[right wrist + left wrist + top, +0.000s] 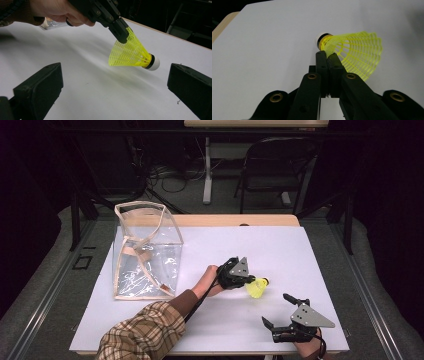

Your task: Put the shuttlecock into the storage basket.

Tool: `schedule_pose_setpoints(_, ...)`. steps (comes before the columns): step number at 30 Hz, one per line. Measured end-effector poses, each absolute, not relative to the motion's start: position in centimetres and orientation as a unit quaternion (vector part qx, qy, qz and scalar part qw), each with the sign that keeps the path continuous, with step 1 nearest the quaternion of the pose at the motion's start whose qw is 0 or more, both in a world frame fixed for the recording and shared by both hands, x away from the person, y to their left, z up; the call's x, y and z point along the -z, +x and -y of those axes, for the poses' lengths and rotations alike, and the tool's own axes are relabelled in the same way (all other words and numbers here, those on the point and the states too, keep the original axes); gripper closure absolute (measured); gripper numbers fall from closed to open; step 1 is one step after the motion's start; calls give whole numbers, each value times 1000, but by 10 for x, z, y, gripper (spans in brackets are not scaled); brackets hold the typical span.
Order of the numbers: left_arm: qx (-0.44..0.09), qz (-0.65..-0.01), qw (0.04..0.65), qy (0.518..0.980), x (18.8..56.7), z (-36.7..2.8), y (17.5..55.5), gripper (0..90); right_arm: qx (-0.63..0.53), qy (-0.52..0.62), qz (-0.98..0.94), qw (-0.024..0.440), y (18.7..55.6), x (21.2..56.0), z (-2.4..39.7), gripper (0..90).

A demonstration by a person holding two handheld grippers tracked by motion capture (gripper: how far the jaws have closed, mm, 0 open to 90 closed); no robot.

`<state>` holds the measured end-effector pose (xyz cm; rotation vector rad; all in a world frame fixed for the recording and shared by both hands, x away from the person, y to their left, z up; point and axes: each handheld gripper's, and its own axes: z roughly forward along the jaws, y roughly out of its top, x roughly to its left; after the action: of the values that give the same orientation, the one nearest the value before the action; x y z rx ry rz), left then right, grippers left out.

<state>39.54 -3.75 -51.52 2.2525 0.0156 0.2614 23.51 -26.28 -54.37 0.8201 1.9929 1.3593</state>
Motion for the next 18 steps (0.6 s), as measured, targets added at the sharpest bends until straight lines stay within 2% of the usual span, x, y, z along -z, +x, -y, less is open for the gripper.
schedule_pose_setpoints(6, -97, -17, 444, 891, 510, 30, 396, 893, -509, 309, -748, 293, 235, 544, 263, 0)
schedule_pose_setpoints(18, -104, -29, 448, 887, 506, 15, 395, 893, -508, 310, -748, 293, 235, 544, 262, 0)
